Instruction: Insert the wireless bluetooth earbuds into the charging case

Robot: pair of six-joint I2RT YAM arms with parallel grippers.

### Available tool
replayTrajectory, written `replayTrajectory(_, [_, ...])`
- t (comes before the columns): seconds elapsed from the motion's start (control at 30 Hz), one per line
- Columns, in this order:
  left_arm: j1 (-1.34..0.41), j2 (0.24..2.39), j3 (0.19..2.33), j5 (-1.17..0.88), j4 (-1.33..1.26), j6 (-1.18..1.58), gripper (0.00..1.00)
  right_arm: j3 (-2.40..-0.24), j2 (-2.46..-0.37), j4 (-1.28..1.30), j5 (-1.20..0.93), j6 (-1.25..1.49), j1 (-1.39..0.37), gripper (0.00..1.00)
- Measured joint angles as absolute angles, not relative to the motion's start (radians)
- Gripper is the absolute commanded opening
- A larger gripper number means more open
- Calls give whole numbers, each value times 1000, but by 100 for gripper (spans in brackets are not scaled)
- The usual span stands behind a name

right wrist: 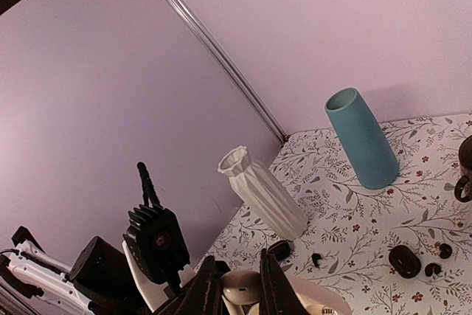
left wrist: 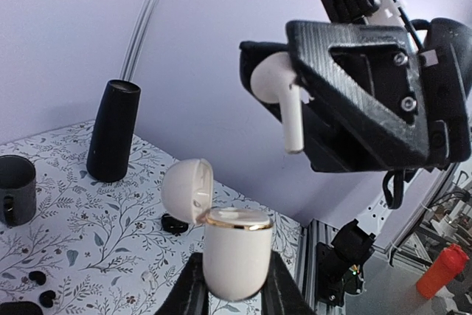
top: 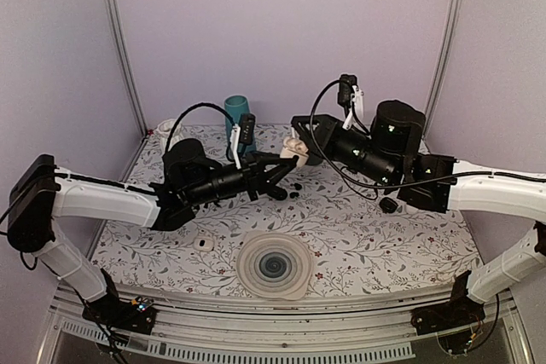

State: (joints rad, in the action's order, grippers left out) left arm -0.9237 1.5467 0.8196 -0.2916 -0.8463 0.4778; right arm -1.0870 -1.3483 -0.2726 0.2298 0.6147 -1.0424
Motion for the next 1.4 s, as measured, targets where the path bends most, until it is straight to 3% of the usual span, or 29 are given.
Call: replayTrajectory(1.4, [-949, 1471, 863, -234, -732, 380, 0, -1065, -1377, -345, 200, 614, -1058, 16])
